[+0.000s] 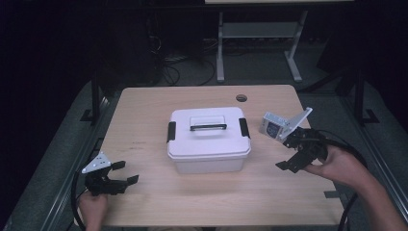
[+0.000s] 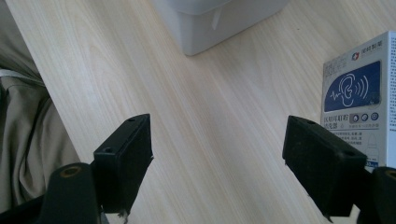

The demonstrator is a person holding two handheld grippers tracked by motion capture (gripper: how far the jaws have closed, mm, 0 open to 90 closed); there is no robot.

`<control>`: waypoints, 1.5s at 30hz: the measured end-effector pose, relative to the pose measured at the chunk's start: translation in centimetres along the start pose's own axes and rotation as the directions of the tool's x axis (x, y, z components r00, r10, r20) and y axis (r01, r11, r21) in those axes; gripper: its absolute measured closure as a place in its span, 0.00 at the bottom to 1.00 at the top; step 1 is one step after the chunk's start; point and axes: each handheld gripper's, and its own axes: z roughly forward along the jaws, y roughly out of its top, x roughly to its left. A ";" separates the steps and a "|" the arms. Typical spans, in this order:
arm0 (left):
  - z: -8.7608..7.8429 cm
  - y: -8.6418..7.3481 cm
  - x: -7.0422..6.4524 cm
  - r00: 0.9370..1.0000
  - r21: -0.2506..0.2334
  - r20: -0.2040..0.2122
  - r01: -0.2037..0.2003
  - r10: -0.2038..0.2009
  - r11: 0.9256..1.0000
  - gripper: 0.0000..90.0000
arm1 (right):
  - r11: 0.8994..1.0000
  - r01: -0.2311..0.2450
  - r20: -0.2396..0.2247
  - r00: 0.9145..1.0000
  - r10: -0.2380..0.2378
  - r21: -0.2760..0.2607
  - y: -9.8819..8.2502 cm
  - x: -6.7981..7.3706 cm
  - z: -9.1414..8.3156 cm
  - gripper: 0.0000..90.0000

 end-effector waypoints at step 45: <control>-0.2 -0.1 0.3 1.000 -0.018 0.005 0.012 -0.012 1.000 0.17 | 0.992 0.125 -0.024 0.992 -0.124 0.022 8.8 0.0 -0.6 0.27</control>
